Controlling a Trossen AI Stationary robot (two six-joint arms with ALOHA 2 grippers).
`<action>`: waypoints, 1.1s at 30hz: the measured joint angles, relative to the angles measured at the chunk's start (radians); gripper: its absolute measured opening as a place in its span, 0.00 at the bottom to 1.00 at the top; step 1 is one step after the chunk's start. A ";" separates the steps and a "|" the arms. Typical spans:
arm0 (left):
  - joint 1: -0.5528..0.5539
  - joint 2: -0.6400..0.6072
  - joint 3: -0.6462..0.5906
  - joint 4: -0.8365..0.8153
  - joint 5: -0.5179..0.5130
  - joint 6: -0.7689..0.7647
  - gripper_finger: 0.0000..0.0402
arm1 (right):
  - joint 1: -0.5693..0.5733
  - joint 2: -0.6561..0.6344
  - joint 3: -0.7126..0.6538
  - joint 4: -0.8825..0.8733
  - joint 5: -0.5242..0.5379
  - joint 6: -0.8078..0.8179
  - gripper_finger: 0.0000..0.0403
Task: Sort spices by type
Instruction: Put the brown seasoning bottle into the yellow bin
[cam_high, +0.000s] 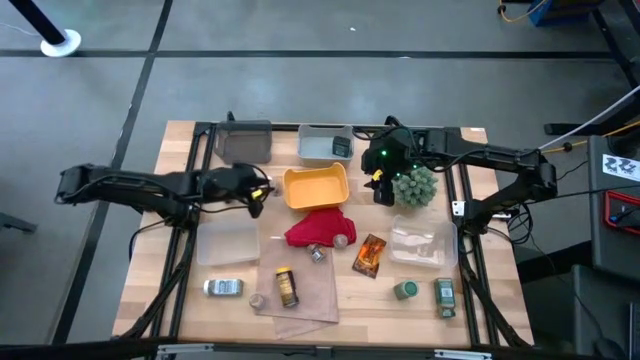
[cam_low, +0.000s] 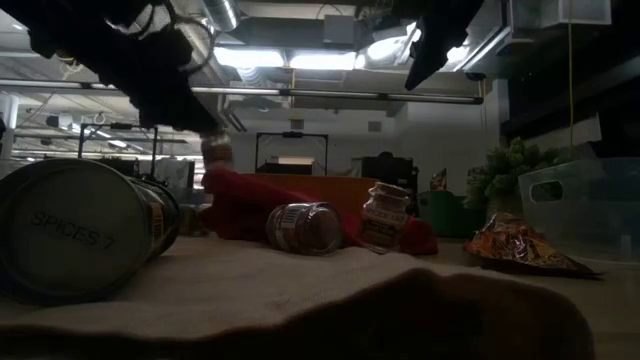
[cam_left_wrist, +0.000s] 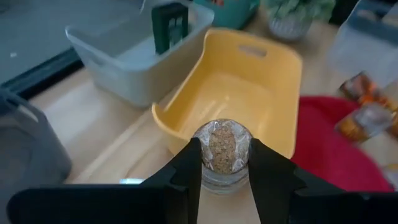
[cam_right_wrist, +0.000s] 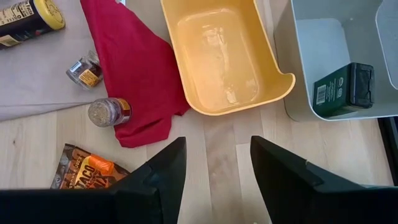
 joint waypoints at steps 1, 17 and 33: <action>0.000 -0.013 0.002 0.003 0.000 0.001 0.24 | 0.000 0.000 0.000 0.000 0.000 0.000 0.45; 0.002 0.109 0.024 0.323 -0.001 0.067 0.24 | 0.000 0.000 0.000 0.058 0.000 0.000 0.45; 0.092 0.482 0.056 0.526 -0.001 0.070 0.24 | 0.000 0.000 0.000 0.069 0.000 0.000 0.45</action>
